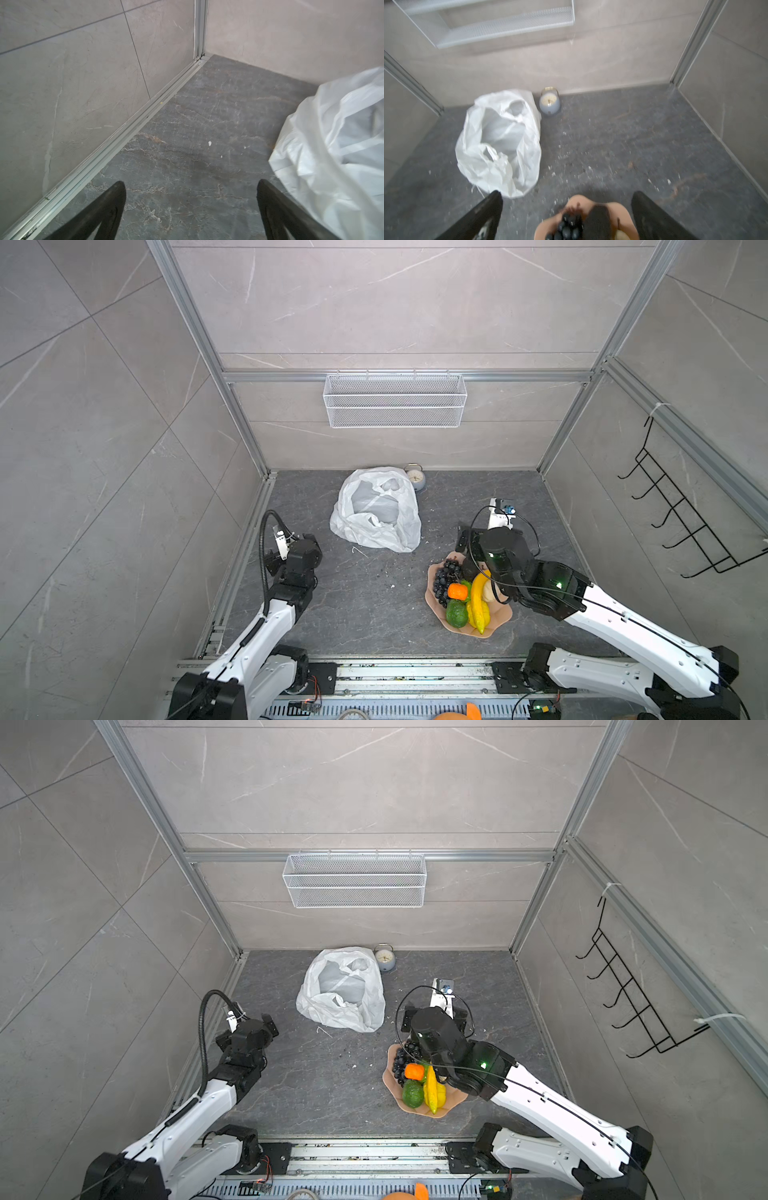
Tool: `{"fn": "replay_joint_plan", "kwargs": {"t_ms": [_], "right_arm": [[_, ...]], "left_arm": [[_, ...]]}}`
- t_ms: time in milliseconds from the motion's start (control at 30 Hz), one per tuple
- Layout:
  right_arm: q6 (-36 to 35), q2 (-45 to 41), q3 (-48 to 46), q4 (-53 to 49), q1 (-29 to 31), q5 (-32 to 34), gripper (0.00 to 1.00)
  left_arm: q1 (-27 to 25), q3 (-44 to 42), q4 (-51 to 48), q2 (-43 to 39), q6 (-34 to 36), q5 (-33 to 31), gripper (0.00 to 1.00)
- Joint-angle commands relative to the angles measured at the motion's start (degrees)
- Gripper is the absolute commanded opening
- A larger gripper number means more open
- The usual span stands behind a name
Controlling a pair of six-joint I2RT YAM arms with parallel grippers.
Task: Take the fake fruits out of the plastic bag
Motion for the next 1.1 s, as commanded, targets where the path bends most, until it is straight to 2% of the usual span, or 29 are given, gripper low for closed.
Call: {"fn": "replay_joint_plan", "kwargs": {"t_ms": [0, 33, 167, 233, 267, 300, 500, 567, 633, 767, 833, 933, 1067], "right_arm": [[-17.05, -4.85, -8.27, 24.4, -1.97, 6.41, 1.0], [-20.31, -4.5, -9.6, 28.15, -3.42, 6.47, 1.0], [-22.6, 1.05, -7.08, 24.3, -11.43, 8.07, 1.0], [-23.49, 3.59, -7.11, 23.86, -15.2, 7.72, 1.0], [-23.54, 4.55, -7.43, 23.84, -17.52, 7.24, 1.0], [-23.51, 5.16, -8.0, 23.93, -19.65, 6.31, 1.0], [-22.57, 9.3, -13.11, 24.72, -33.22, -0.25, 1.0], [-21.13, 11.43, -15.82, 28.08, -35.65, -0.6, 1.0], [-20.4, 14.25, -19.69, 34.01, -36.41, 4.22, 1.0], [-22.15, 17.26, -24.89, 43.84, -37.56, 4.08, 1.0], [-18.53, 17.27, -26.12, 44.13, -39.71, 0.31, 1.0], [-16.73, 18.2, -29.33, 49.24, -42.43, -4.74, 1.0], [-17.99, 18.27, -30.79, 52.35, -45.46, -18.2, 1.0]], "left_arm": [[1.82, -0.83, 14.98, 4.38, 9.03, -0.19, 1.0], [2.66, -1.43, 17.48, 6.23, 11.11, 1.91, 1.0], [3.85, -2.64, 26.18, 12.49, 18.73, 5.13, 1.0], [5.12, -2.8, 27.53, 14.28, 17.64, 8.19, 1.0], [6.56, -3.05, 28.28, 15.2, 16.4, 12.35, 1.0], [7.28, -3.37, 30.14, 16.55, 16.44, 13.91, 1.0], [9.43, -4.73, 40.25, 25.53, 16.67, 19.47, 1.0], [10.64, -2.99, 34.25, 24.54, 15.01, 21.29, 1.0], [11.37, -2.35, 34.15, 25.2, 14.58, 21.84, 1.0], [12.55, -0.54, 31.18, 25.77, 13.98, 23.86, 1.0], [12.59, -0.54, 31.26, 25.9, 13.96, 23.81, 1.0], [12.59, -0.63, 31.28, 25.8, 14.0, 23.81, 1.0], [12.53, -0.64, 31.31, 25.72, 13.98, 23.76, 1.0]]}}
